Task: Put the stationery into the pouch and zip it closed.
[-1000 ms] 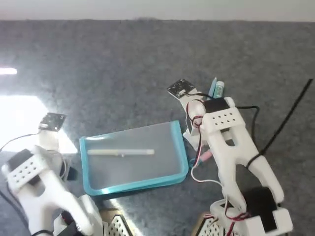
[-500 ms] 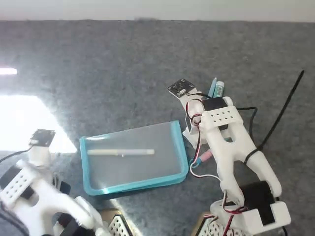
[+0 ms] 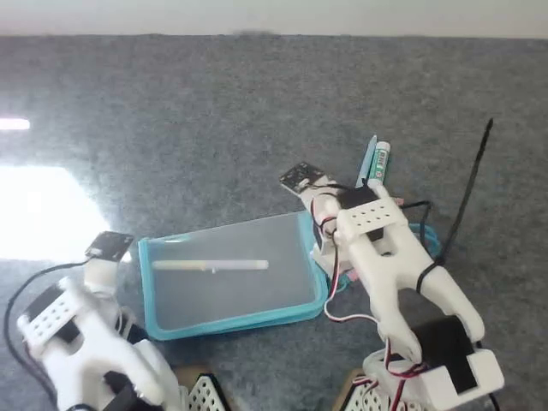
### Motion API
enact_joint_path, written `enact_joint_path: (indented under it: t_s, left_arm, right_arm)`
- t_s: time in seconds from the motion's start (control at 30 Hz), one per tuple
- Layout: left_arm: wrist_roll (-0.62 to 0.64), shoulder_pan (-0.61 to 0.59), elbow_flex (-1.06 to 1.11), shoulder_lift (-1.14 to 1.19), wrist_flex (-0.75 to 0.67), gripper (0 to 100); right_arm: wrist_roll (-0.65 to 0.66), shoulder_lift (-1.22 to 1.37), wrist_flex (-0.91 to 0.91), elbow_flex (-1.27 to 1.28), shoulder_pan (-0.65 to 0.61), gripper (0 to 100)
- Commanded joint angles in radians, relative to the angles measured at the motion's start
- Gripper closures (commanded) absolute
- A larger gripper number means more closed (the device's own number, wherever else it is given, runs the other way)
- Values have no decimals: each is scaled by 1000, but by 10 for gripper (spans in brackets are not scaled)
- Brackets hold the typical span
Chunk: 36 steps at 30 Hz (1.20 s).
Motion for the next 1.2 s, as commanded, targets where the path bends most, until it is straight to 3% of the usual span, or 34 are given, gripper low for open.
enact_joint_path:
  t_s: [0.0,0.47,0.7,0.8,0.9,0.97,1.17]
  left_arm:
    - [94,95,-2,-21,-55,782]
    - [517,523,-199,-18,-109,782]
    - [674,568,-493,269,-201,782]
    - [733,559,-737,485,-144,782]
    - [720,554,-946,618,31,784]
    - [669,554,-975,600,100,811]
    - [494,565,-722,160,130,836]
  right_arm:
    - [-9,-5,-8,-2,-22,630]
    - [-3,-18,-10,15,-24,629]
    - [-40,-117,-19,40,-35,627]
    - [-43,-311,-16,101,-25,627]
    - [-40,-555,1,169,33,629]
    - [-31,-676,31,180,128,630]
    - [-8,-657,70,158,395,630]
